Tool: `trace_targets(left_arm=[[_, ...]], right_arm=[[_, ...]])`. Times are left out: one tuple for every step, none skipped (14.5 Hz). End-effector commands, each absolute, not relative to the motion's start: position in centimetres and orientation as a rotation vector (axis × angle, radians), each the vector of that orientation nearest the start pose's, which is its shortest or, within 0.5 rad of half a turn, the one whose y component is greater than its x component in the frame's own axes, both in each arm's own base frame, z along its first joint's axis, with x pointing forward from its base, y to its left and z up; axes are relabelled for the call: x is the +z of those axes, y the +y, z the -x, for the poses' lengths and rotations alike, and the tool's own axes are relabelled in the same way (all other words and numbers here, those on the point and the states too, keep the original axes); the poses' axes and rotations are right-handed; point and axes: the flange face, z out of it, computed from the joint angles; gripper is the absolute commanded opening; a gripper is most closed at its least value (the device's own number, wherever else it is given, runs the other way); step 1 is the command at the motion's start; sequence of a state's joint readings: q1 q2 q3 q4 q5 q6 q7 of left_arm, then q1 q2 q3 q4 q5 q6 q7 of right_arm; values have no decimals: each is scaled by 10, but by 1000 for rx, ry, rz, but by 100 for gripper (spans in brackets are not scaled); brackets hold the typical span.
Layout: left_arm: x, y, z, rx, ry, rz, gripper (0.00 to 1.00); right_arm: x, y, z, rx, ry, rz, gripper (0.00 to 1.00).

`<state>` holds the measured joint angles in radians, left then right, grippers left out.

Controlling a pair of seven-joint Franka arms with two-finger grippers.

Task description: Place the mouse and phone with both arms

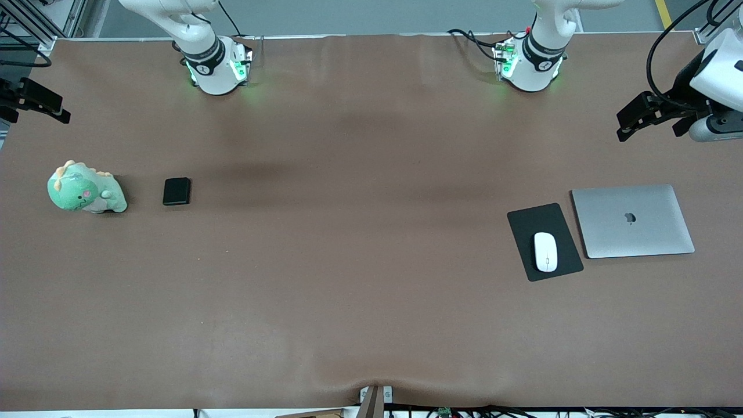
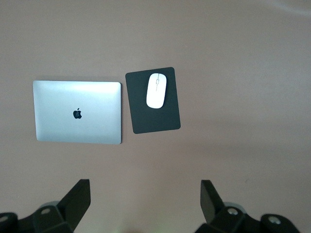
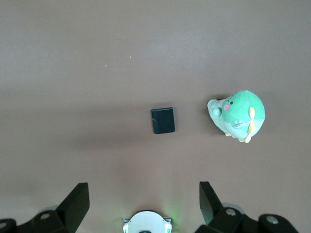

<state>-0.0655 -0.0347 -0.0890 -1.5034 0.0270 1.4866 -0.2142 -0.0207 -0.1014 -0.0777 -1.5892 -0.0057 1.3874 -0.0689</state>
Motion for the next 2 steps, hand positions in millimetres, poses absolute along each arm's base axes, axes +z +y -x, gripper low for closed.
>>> trace_targets(left_arm=[[673,-77,-528,-37,-76,3131,100],[671,-78,-530,-31,-78,3132,100]], right_arm=[[656,-53,-498,164,57,3135,100],[656,-50,-498,164,48,3135,100]])
